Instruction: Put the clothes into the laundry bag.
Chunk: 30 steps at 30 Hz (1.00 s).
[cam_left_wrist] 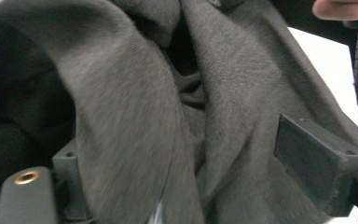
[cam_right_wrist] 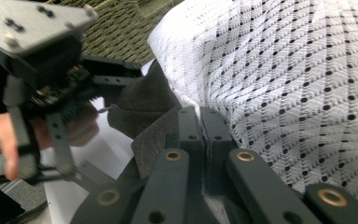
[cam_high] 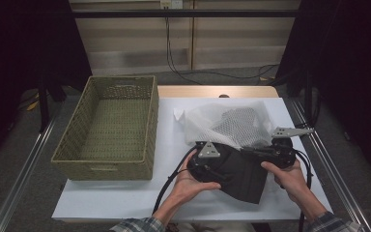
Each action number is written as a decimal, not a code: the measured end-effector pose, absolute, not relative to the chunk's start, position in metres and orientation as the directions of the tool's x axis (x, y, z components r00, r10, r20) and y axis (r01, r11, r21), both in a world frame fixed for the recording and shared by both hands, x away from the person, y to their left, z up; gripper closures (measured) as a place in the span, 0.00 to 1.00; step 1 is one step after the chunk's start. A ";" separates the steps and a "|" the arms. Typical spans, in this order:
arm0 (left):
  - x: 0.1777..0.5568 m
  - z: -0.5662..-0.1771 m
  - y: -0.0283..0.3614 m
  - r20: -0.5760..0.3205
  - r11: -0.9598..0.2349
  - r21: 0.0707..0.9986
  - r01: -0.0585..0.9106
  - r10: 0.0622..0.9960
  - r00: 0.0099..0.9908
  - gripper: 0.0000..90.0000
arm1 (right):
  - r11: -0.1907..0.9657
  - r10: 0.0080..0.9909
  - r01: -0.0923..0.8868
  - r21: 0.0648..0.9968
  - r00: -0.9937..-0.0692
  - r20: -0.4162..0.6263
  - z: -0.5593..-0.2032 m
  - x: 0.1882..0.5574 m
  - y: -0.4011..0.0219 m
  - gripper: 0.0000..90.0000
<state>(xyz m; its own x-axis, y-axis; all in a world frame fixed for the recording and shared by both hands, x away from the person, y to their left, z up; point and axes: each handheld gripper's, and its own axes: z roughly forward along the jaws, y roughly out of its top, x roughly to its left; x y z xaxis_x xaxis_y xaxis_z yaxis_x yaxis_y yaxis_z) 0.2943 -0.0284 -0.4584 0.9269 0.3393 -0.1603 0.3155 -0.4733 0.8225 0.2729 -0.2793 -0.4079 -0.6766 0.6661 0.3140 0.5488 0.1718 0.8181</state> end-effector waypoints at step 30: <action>0.313 -0.428 -0.050 -0.199 -0.335 0.873 0.355 0.419 0.886 0.89 | 0.176 0.565 0.473 0.863 -0.767 0.305 -0.374 0.258 -0.256 0.98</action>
<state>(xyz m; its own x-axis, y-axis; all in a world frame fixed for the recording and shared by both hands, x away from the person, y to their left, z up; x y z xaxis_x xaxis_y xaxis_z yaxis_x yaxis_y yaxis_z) 0.3135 -0.0496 -0.4279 0.8860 0.4186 -0.1995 0.3549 -0.3352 0.8727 0.2584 -0.2561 -0.3742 -0.7669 0.5646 0.3051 0.4728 0.1757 0.8635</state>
